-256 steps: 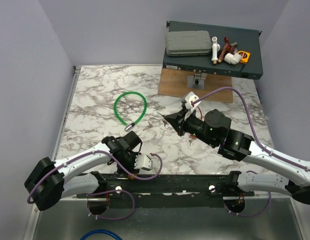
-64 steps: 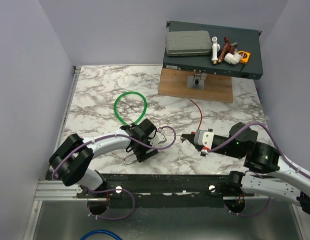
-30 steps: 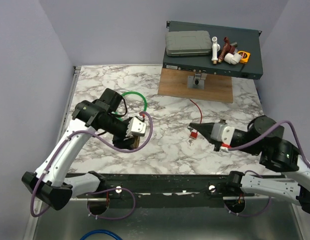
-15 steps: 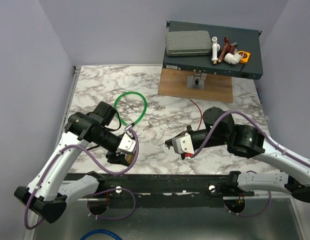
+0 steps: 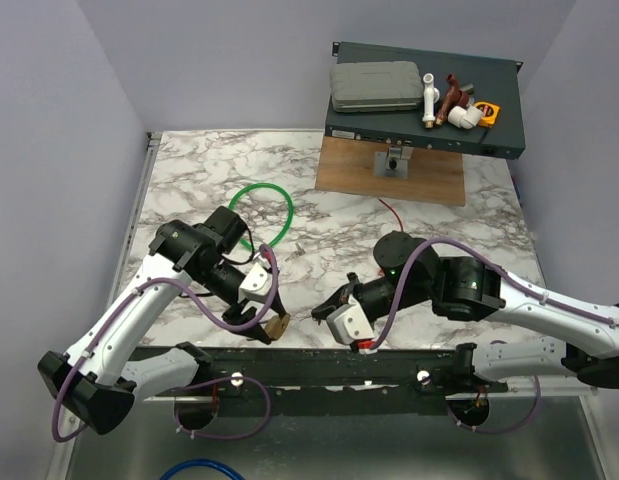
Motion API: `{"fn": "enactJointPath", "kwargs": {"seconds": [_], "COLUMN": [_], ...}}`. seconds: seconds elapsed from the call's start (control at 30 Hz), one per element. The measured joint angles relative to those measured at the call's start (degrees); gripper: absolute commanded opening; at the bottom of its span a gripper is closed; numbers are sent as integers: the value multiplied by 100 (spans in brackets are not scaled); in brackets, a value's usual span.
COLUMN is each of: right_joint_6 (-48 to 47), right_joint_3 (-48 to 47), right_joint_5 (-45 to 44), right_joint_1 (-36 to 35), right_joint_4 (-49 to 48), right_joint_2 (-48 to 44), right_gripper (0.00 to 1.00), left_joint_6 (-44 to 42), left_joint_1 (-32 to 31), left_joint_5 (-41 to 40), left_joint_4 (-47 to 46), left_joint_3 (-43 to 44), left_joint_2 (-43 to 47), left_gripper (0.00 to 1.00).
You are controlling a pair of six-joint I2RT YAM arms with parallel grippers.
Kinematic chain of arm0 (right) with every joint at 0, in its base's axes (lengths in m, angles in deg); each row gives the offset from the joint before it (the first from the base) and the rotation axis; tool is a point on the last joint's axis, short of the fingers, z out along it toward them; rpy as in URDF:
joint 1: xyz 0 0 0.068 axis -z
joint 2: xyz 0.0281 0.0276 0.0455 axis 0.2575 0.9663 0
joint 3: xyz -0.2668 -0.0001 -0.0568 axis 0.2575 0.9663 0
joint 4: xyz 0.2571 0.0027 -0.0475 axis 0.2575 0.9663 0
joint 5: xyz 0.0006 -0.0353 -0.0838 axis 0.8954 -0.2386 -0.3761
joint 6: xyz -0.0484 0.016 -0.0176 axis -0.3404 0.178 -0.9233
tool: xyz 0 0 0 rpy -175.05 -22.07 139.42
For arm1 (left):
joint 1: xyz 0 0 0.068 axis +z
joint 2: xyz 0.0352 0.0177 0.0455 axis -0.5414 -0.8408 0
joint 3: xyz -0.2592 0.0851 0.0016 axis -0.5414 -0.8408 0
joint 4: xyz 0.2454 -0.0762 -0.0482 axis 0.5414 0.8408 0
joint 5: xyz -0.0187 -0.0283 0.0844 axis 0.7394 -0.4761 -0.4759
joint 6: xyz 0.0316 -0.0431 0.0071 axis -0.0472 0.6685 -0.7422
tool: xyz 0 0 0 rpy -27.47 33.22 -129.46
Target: Unlock with the key
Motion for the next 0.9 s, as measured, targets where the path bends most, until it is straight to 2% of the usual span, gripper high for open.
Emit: {"fn": "enactJointPath", "kwargs": {"seconds": [0.23, 0.9], "right_joint_6": [-90, -201], "right_joint_3": [-140, -275], "right_joint_5": [4, -4], "right_joint_1": [-321, -557], "right_joint_4": [-44, -101], "right_joint_2": [52, 153], "right_gripper": [1, 1], "left_joint_6": [55, 76], "left_joint_1": [-323, -358], "left_joint_5": [140, 348], "left_joint_4": [2, 4], "left_joint_3": [-15, 87], "left_joint_2": [-111, -264], "left_gripper": [0, 0]}}
